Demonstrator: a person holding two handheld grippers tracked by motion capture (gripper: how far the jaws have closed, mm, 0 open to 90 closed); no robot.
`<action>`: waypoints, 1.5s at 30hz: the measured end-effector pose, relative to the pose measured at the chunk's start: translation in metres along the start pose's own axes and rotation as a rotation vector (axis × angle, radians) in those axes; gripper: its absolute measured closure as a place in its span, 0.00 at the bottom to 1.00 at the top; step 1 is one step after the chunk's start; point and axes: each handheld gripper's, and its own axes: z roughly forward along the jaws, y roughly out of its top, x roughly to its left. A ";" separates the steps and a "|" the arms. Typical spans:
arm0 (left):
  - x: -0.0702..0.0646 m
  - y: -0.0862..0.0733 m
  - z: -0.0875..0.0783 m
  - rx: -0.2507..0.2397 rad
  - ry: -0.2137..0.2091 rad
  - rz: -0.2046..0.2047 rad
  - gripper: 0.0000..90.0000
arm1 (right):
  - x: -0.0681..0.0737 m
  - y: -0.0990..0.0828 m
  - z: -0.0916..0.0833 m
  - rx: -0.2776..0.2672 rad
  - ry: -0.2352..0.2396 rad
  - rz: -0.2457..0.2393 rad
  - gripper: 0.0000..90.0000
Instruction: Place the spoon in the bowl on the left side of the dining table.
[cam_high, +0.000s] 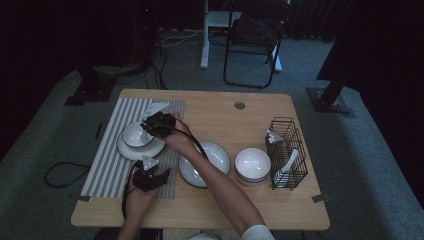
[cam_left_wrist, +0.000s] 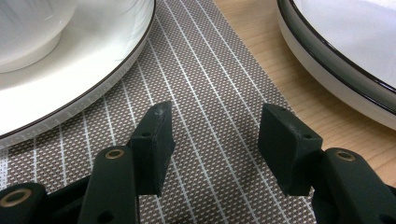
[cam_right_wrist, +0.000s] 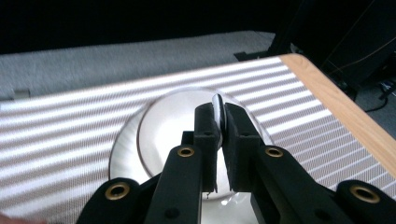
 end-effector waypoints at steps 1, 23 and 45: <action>0.000 0.000 0.000 -0.002 0.000 -0.003 0.51 | 0.001 -0.002 0.001 0.006 0.001 -0.003 0.94; 0.000 0.000 0.000 0.000 0.001 0.001 0.51 | 0.012 -0.051 -0.009 0.067 0.003 0.023 0.86; 0.000 0.000 0.000 0.001 0.000 -0.004 0.51 | 0.031 -0.077 -0.078 0.022 -0.041 0.105 0.68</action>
